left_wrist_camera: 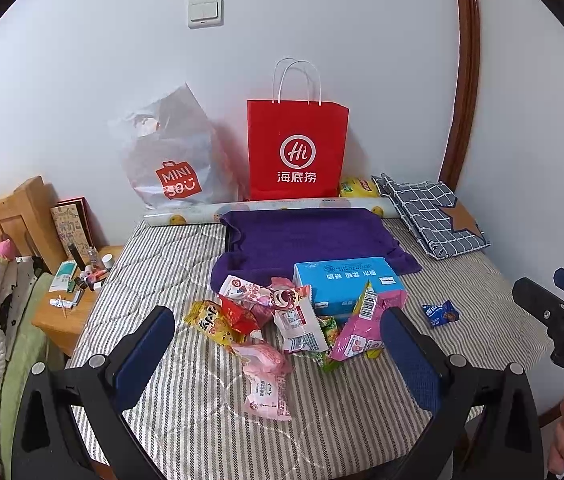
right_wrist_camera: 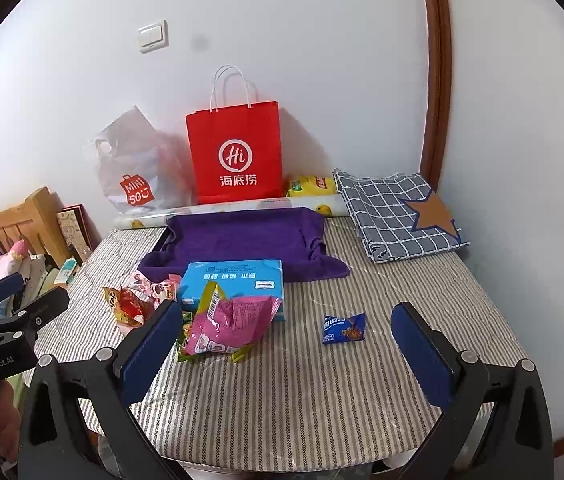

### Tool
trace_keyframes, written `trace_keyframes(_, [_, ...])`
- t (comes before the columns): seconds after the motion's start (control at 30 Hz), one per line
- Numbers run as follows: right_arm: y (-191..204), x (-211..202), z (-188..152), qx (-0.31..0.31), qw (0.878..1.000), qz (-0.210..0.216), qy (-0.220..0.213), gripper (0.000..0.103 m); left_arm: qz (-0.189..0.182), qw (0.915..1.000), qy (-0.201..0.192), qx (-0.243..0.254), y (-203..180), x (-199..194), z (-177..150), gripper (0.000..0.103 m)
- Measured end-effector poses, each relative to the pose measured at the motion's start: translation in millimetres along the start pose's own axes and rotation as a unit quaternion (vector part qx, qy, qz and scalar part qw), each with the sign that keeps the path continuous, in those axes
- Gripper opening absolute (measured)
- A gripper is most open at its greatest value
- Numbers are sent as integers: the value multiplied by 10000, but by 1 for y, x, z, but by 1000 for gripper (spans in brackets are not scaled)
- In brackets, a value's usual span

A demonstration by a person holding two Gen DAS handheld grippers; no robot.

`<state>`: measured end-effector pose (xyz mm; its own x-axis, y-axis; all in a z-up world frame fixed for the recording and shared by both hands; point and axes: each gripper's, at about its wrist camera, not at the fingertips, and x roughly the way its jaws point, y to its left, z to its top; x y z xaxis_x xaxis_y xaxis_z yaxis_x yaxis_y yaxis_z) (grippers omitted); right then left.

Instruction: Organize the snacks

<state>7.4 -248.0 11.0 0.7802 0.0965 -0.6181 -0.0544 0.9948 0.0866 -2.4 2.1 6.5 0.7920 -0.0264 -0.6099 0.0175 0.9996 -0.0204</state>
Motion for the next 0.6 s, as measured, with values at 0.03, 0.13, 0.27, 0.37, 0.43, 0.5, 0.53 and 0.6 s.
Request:
trace_keyframes(0.03, [0,0,0,8,10000,7,-1,103,-1,10000,1,-1,0,0,0,103])
trace_keyframes(0.13, [0,0,1,0,10000,11,-4,103,8,10000,-1,-10,0,0,0,103])
trace_keyframes(0.27, [1,-1,1,-22,10000,12,-19,103,2,10000,-6,-5,0,0,0,103])
trace_keyframes(0.37, [0,-2,1,-19,10000,21,-23,103,4,10000,-8,-4,0,0,0,103])
trace_keyframes(0.43, [1,-2,1,-21,10000,30,-26,103,3,10000,-13,-1,1,-1,1,103])
trace_keyframes(0.5, [1,-3,1,-28,10000,27,-33,103,7,10000,-12,-5,0,-1,1,103])
trace_keyframes(0.53, [1,-3,1,-19,10000,31,-35,103,2,10000,-16,-1,0,-1,1,103])
trace_keyframes(0.6, [1,-4,1,-18,10000,36,-42,103,4,10000,-16,-1,0,-1,1,103])
